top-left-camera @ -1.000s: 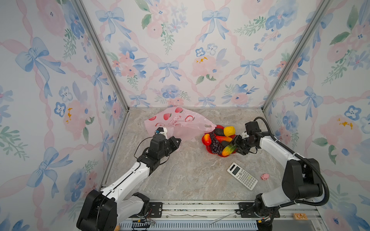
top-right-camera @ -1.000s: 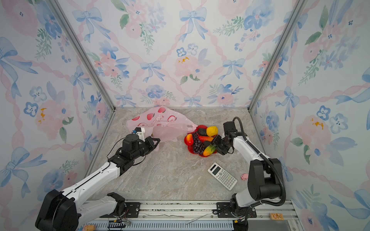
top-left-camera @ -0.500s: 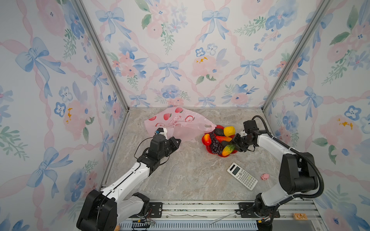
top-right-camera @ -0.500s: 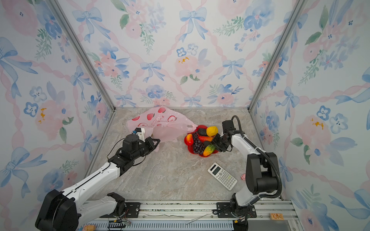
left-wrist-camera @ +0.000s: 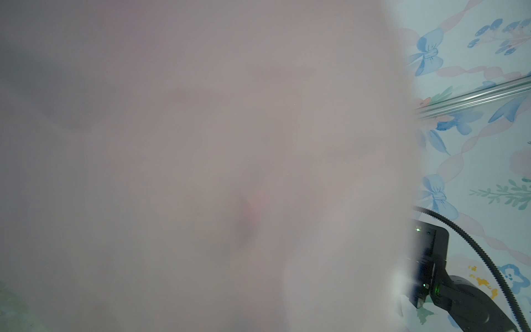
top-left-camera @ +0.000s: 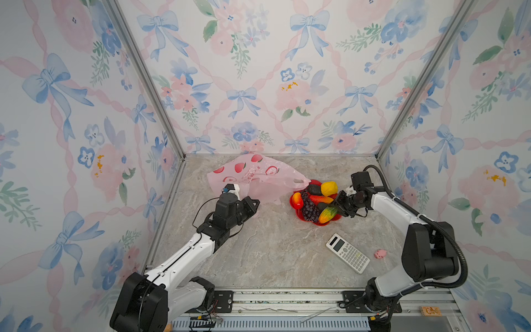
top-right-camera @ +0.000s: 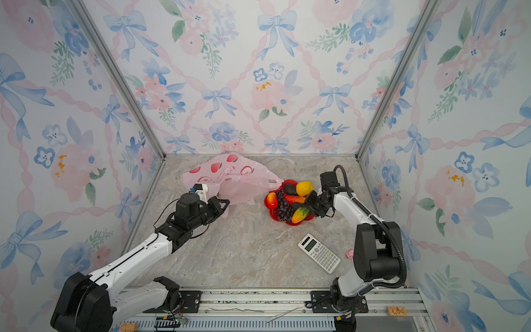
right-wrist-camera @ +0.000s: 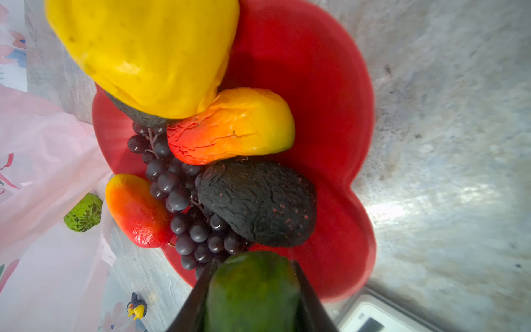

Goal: Place the fruits into the plastic bag
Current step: 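Lift the papaya and carry it toward the bag mouth with the right gripper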

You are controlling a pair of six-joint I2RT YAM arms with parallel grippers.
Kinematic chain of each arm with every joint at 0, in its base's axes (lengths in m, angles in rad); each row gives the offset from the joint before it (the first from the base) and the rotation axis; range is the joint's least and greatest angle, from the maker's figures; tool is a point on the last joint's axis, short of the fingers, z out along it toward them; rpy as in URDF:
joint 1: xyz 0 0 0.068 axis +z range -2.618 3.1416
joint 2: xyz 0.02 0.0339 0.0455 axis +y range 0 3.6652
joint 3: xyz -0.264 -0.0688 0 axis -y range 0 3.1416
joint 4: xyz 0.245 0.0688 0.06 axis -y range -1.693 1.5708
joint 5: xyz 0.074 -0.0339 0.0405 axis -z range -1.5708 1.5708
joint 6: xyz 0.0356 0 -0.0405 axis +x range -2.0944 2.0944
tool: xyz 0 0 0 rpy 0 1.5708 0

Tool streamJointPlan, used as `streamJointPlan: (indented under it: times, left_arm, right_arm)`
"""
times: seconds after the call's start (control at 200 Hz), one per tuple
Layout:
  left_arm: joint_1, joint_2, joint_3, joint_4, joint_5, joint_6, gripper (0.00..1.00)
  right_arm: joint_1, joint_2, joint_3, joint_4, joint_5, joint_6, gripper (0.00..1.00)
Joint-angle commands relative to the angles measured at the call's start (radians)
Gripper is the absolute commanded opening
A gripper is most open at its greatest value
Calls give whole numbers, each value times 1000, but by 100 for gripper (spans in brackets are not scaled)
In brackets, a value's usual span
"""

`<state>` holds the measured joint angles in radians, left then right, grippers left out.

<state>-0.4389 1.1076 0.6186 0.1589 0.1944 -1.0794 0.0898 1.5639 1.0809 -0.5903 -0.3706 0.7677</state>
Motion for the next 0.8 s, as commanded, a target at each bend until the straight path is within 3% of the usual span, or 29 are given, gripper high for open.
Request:
streamJointPlan:
  times: [0.0, 0.345, 0.56, 0.795]
  left_arm:
    - [-5, -9, -16, 11, -7, -18, 0]
    - [-5, 20, -2, 37, 23, -34, 0]
    - [-6, 24, 4, 44, 37, -42, 0]
    - [-7, -3, -4, 44, 31, -48, 0]
  right_arm:
    - [-33, -67, 23, -43, -58, 26, 16]
    - [-20, -230, -5, 60, -141, 281, 15]
    - [73, -254, 33, 141, -97, 406, 14]
    - [213, -184, 101, 270, -35, 510, 13]
